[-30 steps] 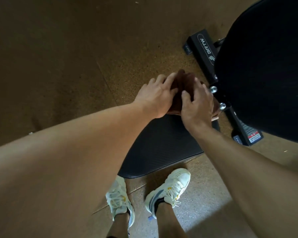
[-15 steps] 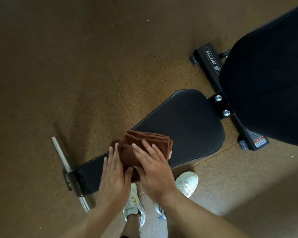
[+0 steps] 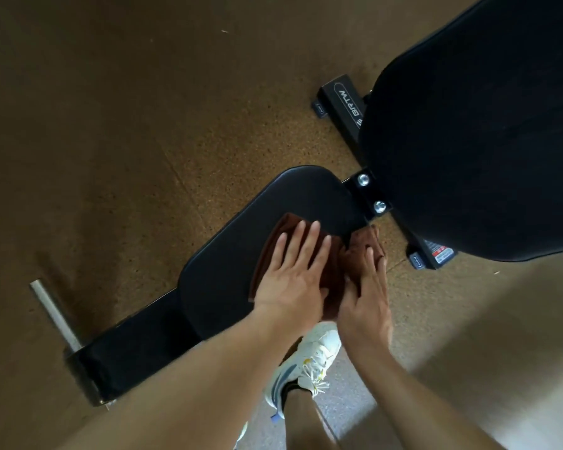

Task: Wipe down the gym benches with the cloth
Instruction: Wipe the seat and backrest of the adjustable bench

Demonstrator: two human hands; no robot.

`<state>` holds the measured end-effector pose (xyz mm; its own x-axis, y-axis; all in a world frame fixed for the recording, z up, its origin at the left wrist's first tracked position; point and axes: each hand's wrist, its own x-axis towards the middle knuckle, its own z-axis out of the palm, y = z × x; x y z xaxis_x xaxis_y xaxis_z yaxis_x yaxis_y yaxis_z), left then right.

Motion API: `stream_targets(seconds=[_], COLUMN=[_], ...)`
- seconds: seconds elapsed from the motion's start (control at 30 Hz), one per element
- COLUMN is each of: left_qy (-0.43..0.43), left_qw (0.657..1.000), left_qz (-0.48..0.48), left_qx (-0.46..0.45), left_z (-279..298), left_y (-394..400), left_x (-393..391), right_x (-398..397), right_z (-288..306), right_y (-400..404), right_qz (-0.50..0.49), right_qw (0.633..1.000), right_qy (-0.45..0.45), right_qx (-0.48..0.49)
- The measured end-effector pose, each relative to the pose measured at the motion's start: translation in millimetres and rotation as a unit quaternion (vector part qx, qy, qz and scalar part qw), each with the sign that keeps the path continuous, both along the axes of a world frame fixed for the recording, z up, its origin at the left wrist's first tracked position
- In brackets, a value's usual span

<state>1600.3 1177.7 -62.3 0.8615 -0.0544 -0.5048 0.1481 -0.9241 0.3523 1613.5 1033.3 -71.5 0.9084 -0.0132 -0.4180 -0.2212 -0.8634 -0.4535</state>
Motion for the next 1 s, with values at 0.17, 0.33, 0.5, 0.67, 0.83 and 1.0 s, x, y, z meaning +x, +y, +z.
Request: stream_targets(seconds=[0.17, 0.33, 0.5, 0.67, 0.83, 1.0], left_qy=[-0.012, -0.053, -0.047, -0.029, -0.029, -0.028], left_qw=[0.999, 0.996, 0.986, 0.975, 0.941, 0.876], left_qz=[-0.034, 0.068, 0.161, 0.219, 0.335, 0.47], left_qx=[-0.004, -0.023, 0.005, 0.03, -0.017, -0.102], left_z=[-6, 0, 4, 7, 8, 17], left_y=[13, 16, 25, 40, 52, 77], left_x=[44, -10, -91, -153, -173, -155], right_x=[76, 31, -32, -54, -61, -33], right_z=[-2, 6, 10, 10, 14, 10], right_y=[13, 35, 48, 69, 131, 194], right_qz=[-0.135, -0.07, 0.163, 0.347, 0.431, 0.537], right_qw=[0.989, 0.996, 0.984, 0.934, 0.897, 0.842], right_qy=[0.064, 0.022, 0.032, 0.0, -0.013, -0.042], right_qx=[0.023, 0.04, 0.069, 0.085, 0.096, 0.022])
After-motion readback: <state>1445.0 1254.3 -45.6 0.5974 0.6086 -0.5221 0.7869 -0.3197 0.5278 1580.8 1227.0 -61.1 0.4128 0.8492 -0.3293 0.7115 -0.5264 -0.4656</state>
